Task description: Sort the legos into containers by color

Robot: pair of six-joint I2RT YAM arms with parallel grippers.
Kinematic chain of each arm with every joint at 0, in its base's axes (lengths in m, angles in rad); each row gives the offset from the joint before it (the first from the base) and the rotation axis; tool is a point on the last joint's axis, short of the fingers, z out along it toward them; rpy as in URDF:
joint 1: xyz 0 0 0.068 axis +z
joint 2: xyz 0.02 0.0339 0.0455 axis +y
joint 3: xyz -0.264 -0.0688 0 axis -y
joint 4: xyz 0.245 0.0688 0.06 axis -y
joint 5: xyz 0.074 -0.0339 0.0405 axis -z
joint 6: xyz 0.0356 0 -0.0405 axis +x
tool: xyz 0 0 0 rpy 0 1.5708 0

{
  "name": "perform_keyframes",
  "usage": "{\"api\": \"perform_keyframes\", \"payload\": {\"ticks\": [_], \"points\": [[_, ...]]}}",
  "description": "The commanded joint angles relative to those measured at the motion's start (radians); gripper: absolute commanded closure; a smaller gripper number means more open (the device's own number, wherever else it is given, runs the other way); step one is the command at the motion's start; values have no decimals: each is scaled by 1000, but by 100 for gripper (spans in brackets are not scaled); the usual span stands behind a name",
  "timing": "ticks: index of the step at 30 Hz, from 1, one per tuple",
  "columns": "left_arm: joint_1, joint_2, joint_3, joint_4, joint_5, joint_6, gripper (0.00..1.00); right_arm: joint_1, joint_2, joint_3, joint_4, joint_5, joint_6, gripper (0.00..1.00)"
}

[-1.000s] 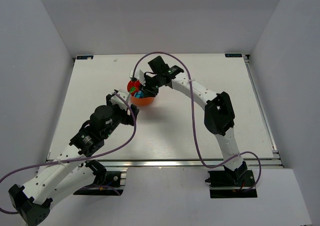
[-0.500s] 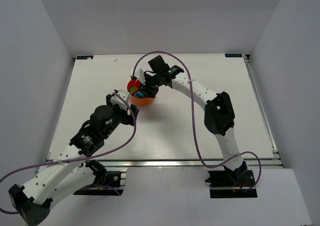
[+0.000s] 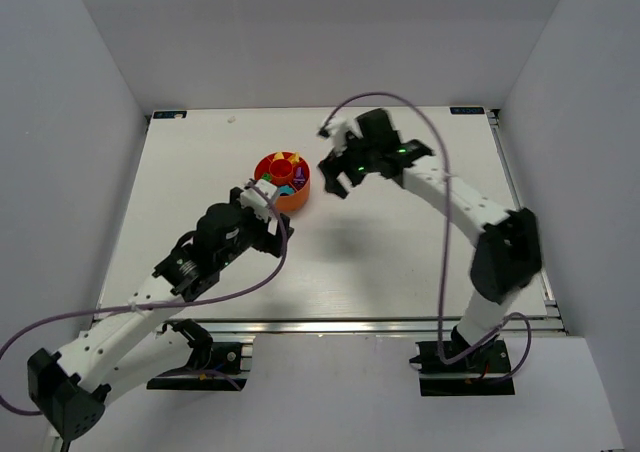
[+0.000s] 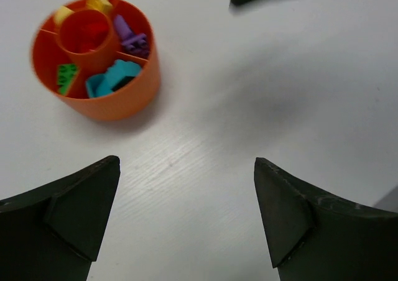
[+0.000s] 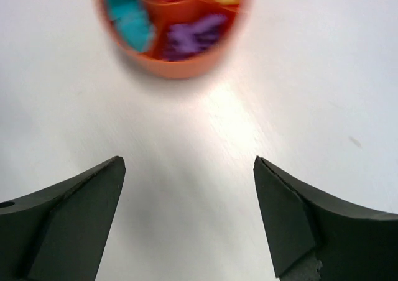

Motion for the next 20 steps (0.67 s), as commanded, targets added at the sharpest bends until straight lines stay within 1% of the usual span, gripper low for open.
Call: {"api": "perform_keyframes", "payload": {"ticks": [1,2,4,5,6,7,8,9,10,11,13,15,16,18,20], "points": [[-2,63,45,-13,180,4,2,-129,-212,-163,163,86,220,11],[-2,74,48,-12,220,4,2,-145,-270,-197,156,140,238,11],[-2,108,53,-12,240,-1,2,-186,-318,-255,133,191,277,11],[-2,122,61,-9,257,-4,2,-194,-356,-298,92,244,277,11],[-2,149,67,-6,263,-8,2,-200,-376,-323,78,270,277,11],[-2,165,73,0,266,-22,2,-200,-400,-382,73,289,278,11],[-2,178,90,5,280,-31,2,-190,-454,-413,68,341,277,11],[-2,214,102,5,292,-40,2,-205,-483,-452,79,350,269,11],[-2,231,114,0,298,-56,2,-212,-550,-492,97,367,255,11],[-2,246,134,-3,306,-57,2,-214,-584,-565,119,378,252,11],[-2,264,137,-9,312,-53,2,-220,-653,-624,163,392,254,11],[-2,254,114,-4,305,-51,2,-225,-681,-656,156,384,280,11],[-2,233,105,-1,305,-42,2,-232,-700,-661,145,357,278,11],[-2,208,81,-9,286,-27,2,-243,-721,-703,169,359,283,13],[-13,165,65,-9,263,-16,2,-249,-763,-734,197,347,281,11]]}}
